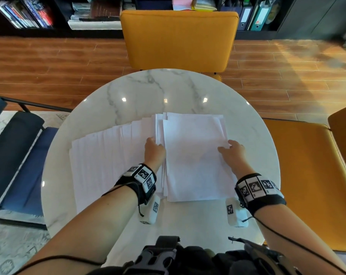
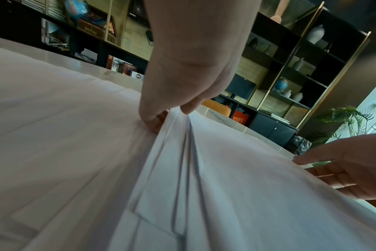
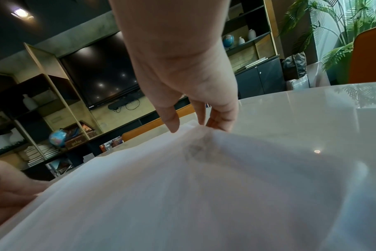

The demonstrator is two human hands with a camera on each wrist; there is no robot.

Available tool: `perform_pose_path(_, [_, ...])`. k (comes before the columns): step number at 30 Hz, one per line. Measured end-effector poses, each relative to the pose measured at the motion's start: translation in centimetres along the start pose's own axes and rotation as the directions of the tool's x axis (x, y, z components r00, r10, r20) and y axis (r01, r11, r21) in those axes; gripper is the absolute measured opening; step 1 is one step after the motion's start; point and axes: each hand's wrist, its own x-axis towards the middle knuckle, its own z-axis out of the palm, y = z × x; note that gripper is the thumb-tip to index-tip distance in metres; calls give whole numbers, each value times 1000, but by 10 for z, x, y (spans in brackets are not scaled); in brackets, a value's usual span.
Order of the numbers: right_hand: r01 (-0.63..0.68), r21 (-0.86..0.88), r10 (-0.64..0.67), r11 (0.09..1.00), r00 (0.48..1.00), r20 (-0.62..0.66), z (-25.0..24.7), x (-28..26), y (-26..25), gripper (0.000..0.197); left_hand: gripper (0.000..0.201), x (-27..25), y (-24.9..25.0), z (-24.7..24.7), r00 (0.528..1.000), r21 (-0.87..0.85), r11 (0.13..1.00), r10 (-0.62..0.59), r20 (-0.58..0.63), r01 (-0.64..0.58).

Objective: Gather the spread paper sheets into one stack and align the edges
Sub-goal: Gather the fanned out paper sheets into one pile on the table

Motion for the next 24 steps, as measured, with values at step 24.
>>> perform_pose_path(24, [39,581,-87,813,995,54,-6,-22,27,56,42,-42,-2,-6,935,-389,874,347,76,-292])
